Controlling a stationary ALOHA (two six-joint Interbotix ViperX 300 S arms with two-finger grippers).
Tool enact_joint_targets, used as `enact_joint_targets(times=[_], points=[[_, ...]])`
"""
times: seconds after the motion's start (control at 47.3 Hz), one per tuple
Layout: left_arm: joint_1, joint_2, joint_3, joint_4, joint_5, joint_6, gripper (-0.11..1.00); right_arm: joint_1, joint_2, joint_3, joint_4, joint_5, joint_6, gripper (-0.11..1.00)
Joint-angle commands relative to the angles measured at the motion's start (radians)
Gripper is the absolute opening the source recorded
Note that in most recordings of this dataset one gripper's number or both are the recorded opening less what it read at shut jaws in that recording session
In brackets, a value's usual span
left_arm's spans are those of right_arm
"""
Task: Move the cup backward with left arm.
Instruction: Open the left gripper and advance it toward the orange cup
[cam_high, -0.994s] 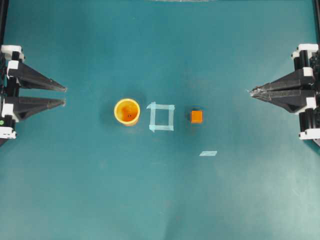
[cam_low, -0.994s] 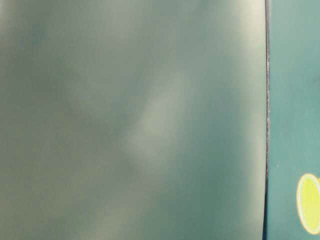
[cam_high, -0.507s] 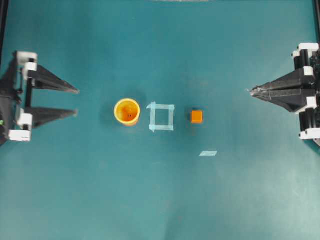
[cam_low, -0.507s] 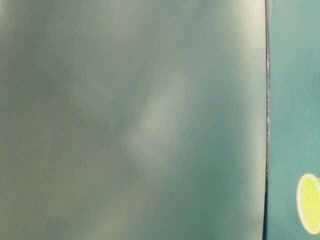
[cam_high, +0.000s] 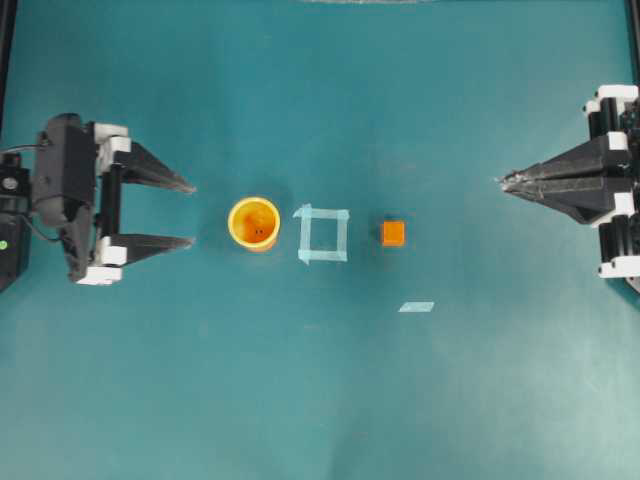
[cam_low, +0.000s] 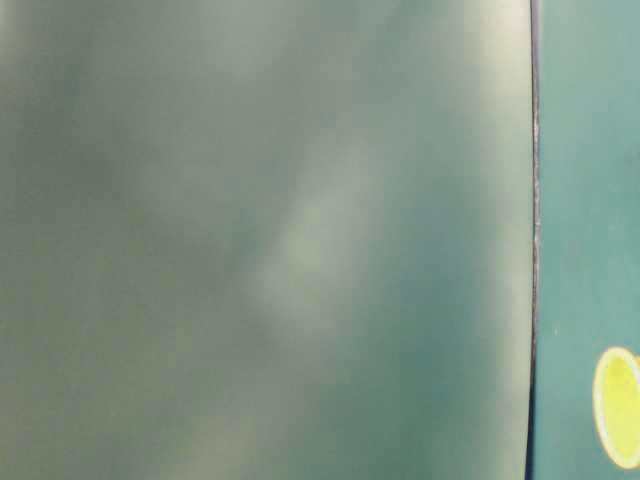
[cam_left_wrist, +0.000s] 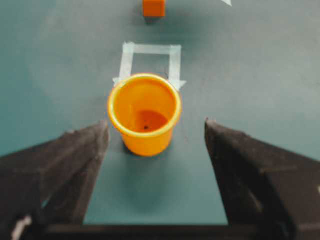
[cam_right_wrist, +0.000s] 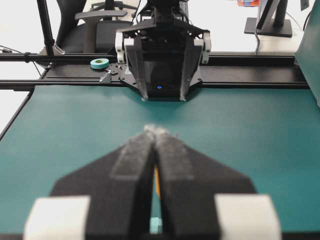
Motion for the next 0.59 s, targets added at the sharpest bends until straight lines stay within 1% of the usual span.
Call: enact_joint_targets(times=[0.0,0.106,0.211,0.571], points=[[0.006,0.046,0.002,0.003,-0.061,0.0,0.75,0.002,0.003,-0.034,0.002,-0.006,0.003,0.0],[0.006,0.098,0.012,0.003,-0.107,-0.008,0.75,0.002,0.003,-0.035,0.002,-0.006,0.009,0.0],[0.008,0.153,0.017,0.002,-0.112,-0.025,0.75,0.002,0.003,-0.038,0.002,-0.006,0.012,0.0],[0.012,0.291,0.011,0.002,-0.164,-0.028,0.77,0.002,0.005,-0.048,0.002,0.002,0.012,0.0]])
